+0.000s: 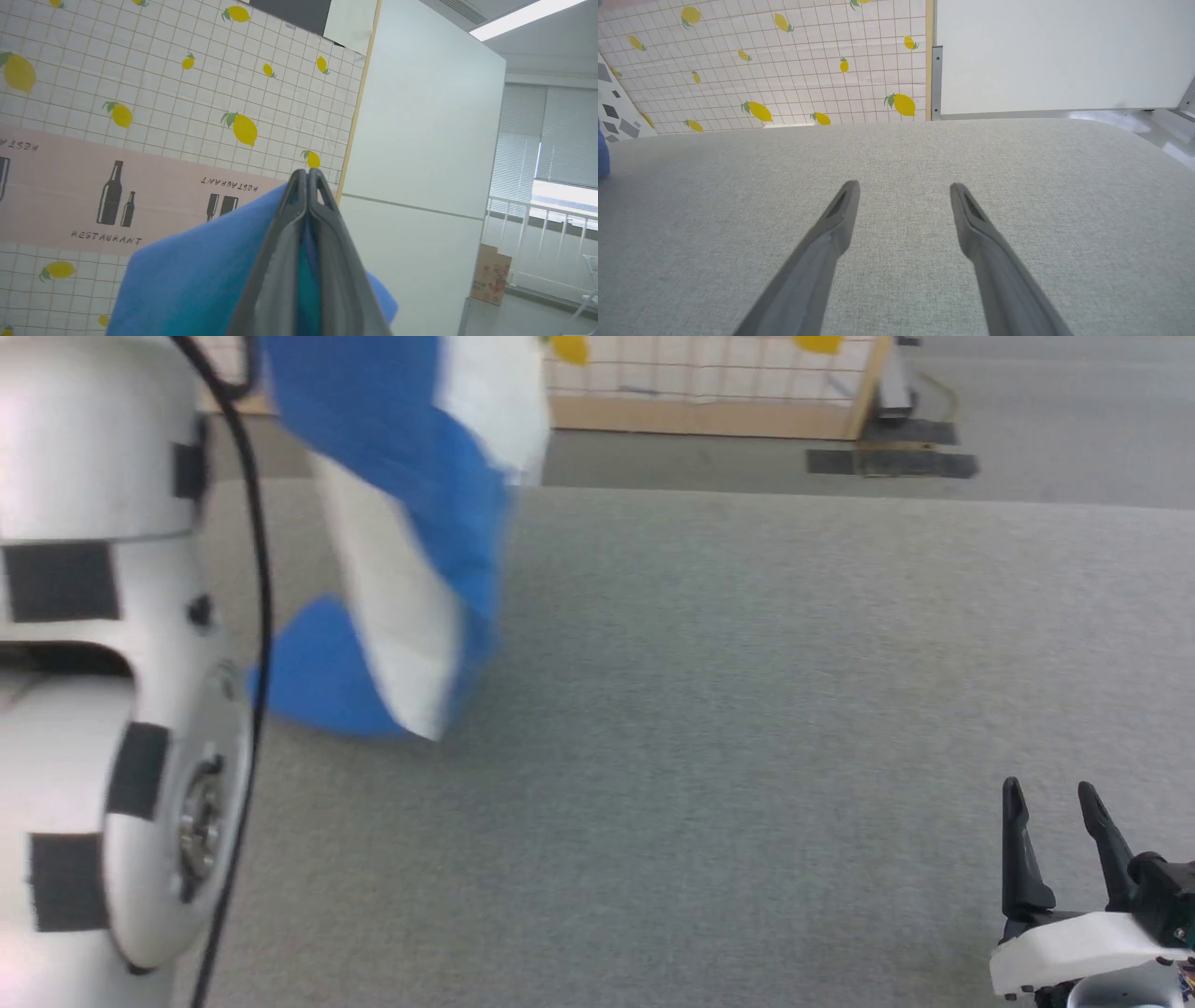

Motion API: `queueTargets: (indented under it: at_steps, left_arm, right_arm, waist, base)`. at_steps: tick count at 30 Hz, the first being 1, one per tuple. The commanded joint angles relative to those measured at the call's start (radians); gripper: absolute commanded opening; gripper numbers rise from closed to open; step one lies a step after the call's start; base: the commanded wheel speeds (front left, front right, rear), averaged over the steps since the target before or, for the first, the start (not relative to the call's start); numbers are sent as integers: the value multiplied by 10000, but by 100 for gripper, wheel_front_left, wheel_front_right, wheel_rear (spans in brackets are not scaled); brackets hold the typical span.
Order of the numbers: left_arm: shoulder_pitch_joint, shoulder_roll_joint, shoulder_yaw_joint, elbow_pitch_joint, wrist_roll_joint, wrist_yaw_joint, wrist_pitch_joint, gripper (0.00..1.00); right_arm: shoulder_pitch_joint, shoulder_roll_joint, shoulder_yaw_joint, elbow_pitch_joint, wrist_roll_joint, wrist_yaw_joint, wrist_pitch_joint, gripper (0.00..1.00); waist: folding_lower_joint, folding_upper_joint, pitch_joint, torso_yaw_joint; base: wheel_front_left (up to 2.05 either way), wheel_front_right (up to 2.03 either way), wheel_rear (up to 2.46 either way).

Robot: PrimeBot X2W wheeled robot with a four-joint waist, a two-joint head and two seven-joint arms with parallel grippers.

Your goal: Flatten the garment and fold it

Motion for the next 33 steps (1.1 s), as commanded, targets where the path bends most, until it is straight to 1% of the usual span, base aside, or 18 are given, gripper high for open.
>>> queueTargets:
  at_steps: [1,4,6,9,11,12,16,18,21,26,29,30,31,32,33]
  left_arm:
    - [209,-154,-15,152,-440,-132,105,0]
    - [1066,-368,-535,253,-1093,-326,382,0]
    - [1858,-412,-1207,92,-1763,-408,662,0]
    - [3436,-421,-3190,-725,-2989,-458,1038,0]
    - [4469,-423,-4401,-1181,-3394,-463,1201,0]
    - [4915,-423,-4827,-1305,-3556,-454,1246,0]
    - [6532,-424,-6235,-1574,-4082,-104,1062,0]
    - [7213,-425,-6825,-1525,-4368,97,978,0]
    - [8113,-425,-7843,-1304,-4702,311,1144,0]
    - [9171,-426,-9516,-744,-4845,754,1990,0]
    - [9713,-426,-9988,-678,-5372,993,2420,0]
    - [9776,-426,-10091,-723,-5489,1056,2489,10]
    - [9835,-426,-10173,-836,-5688,1098,2561,78]
    - [9859,-426,-10168,-950,-5880,1154,2567,100]
    - [9819,-426,-10146,-1115,-6069,1208,2521,100]
  right_arm:
    - [-196,-2,-13,59,71,-17,-94,100]
    - [-213,-2,-71,118,49,-17,-134,100]
    - [-218,-2,-90,150,20,-17,-149,100]
    - [-245,-1,-104,190,-34,-17,-158,100]
    - [-229,-1,-93,193,-84,-17,-133,100]
    - [-224,-1,-82,186,-97,-17,-128,100]
    - [-213,-1,-44,162,-110,-17,-112,100]
    - [-223,-1,-22,179,-86,-17,-111,100]
    - [-255,-1,45,227,-32,-17,-114,100]
    - [-301,-1,130,314,41,-17,-132,100]
    - [-321,-1,144,364,78,-17,-147,100]
    - [-325,-1,130,374,80,-17,-151,100]
    - [-325,-1,106,392,76,-17,-157,100]
    - [-322,-1,93,414,69,-17,-161,100]
    - [-309,-1,79,443,60,-17,-166,100]
  waist:
    - [1,-1,-163,-528]
    - [1,-1,-141,-598]
    - [1,-1,-127,-630]
    - [1,-1,-104,-678]
    - [1,-1,-69,-657]
    - [1,-1,-57,-653]
    - [1,-1,38,-684]
    - [1,-1,92,-718]
    - [1,-1,155,-768]
    - [1,-1,202,-810]
    - [1,-1,182,-809]
    - [1,-1,175,-792]
    - [1,-1,154,-765]
    - [1,-1,113,-741]
    - [1,-1,50,-706]
  base:
    - [0,0,0]
    - [0,0,0]
    - [0,0,0]
    - [0,0,0]
    - [0,0,0]
    - [0,0,0]
    - [0,0,0]
    - [0,0,0]
    - [0,0,0]
    - [0,0,0]
    - [0,0,0]
    - [0,0,0]
    - [0,0,0]
    - [0,0,0]
    - [0,0,0]
